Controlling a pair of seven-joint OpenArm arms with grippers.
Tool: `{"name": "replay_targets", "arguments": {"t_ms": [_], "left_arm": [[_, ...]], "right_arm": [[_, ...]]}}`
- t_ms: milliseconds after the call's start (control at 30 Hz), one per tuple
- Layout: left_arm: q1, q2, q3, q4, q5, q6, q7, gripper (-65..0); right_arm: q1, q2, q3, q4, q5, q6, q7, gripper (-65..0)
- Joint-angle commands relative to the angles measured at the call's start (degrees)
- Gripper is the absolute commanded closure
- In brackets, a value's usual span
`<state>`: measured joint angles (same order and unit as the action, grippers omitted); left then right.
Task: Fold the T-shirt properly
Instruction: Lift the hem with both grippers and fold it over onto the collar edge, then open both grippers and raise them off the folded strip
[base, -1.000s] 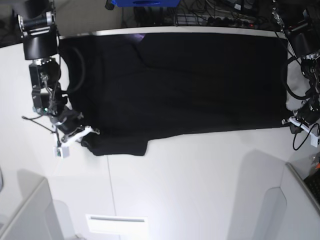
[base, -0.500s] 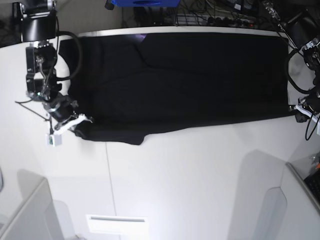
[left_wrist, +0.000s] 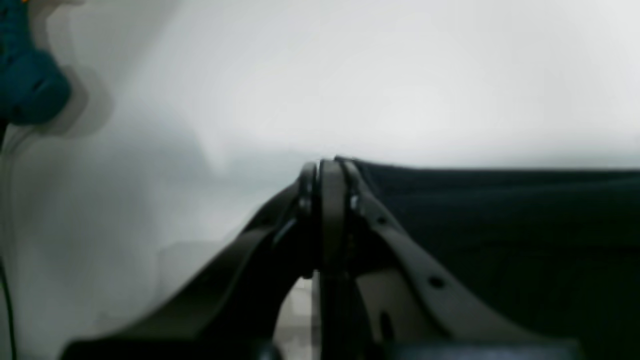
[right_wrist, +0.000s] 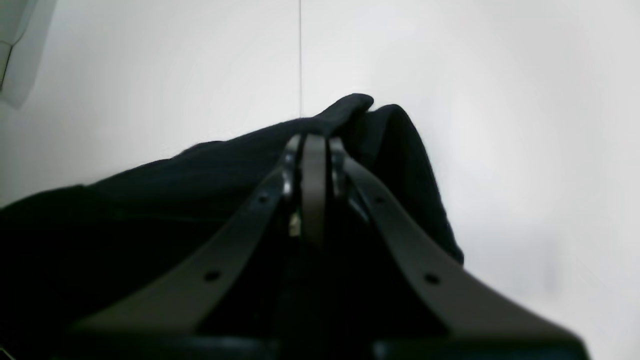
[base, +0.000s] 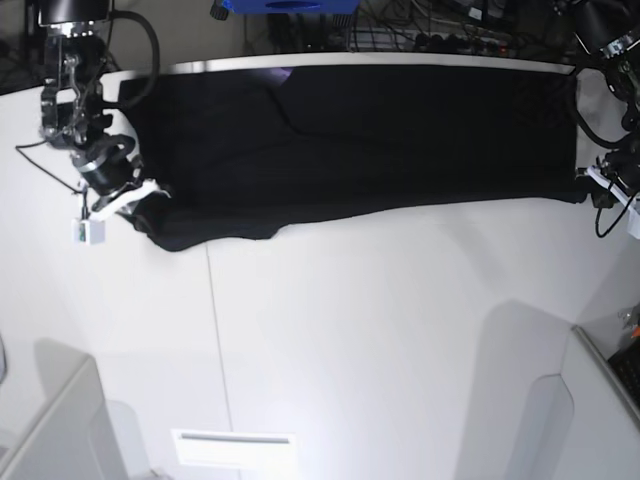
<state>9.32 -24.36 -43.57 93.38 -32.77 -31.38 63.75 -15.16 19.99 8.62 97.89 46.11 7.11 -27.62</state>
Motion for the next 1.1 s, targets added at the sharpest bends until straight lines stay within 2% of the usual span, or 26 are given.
{"name": "replay_targets", "arguments": {"t_ms": [0,233,500,633,800,900,1067], "left_arm": [[0.22,-1.27,-0.52,1.78,-0.24,0.03,-1.11,0.0],[3.56,0.32,-0.52,4.59,-0.24,0.03,-1.11,0.0],[7.69,0.40,-0.60,6.88,-0.24,0.03,-1.20,0.0],[8.22,1.11,-3.51,6.88,-0.24,-0.05,-1.20,0.0],[9.54,1.11,-4.74,6.88,-0.15,-2.69,-1.02,0.0],[11.29,1.46,-4.47,6.88,-0.15,-2.78,-1.11,0.0],[13.14,2.07,-4.74,6.88,-0.15,-4.27,-1.11,0.0]], "right_arm": [[-0.36,0.80,1.18,1.85,0.18,0.23,1.55,0.0],[-5.11,0.80,1.53,5.45,0.27,0.23,1.55,0.0],[-10.56,0.63,1.53,9.32,0.27,0.23,1.55,0.0],[-13.02,-1.13,3.73,10.82,0.27,0.31,1.64,0.0],[-15.13,-1.48,5.05,11.34,2.20,0.40,1.55,0.0],[-16.89,-1.31,5.05,11.43,4.84,0.49,1.55,0.0],[-18.73,-1.39,4.96,11.43,4.84,0.49,1.55,0.0]]}}
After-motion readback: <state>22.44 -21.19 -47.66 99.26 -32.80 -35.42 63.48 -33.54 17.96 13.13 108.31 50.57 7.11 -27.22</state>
